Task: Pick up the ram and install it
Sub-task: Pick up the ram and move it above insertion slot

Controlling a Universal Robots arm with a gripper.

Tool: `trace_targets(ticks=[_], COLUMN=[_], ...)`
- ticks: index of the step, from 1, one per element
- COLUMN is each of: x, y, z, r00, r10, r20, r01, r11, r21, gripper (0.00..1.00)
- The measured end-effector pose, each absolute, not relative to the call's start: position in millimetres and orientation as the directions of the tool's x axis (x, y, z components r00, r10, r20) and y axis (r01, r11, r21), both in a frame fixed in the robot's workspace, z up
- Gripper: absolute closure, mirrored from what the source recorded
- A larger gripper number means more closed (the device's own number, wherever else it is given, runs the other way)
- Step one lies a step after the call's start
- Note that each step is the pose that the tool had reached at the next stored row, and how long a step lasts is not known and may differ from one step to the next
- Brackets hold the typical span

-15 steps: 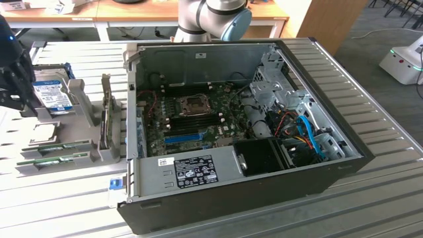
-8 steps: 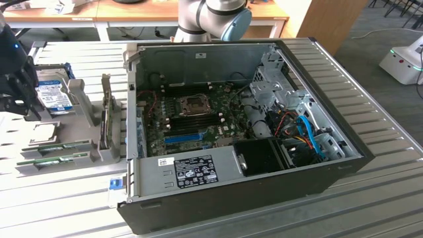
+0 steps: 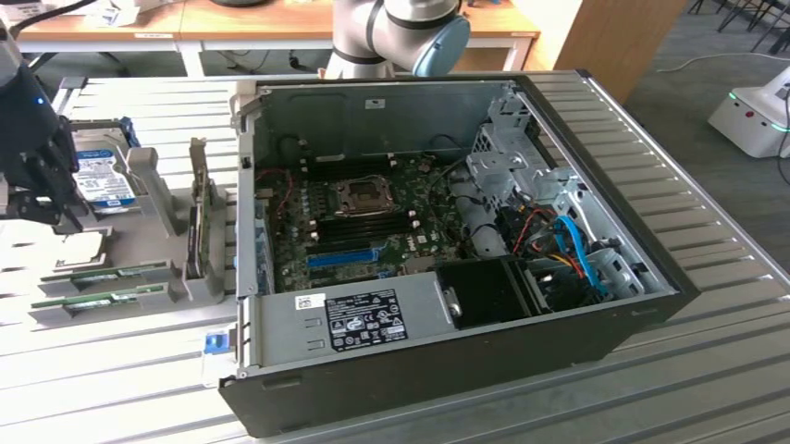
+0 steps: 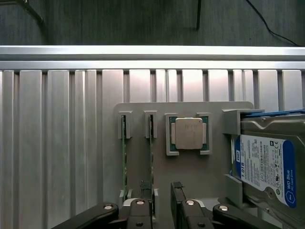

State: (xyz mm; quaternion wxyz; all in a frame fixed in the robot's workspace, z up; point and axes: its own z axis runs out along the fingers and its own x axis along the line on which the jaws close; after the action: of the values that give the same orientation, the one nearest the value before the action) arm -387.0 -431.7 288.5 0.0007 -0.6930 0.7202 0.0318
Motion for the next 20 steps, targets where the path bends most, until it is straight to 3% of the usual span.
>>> trace_targets(ticks=[20], x=[-387], y=[-432], z=[258], r00=[-0.039], r10=[-0.998], r20=[-0.047], r01=[-0.998], r11=[0.037], r21=[0.045], gripper=[0.70])
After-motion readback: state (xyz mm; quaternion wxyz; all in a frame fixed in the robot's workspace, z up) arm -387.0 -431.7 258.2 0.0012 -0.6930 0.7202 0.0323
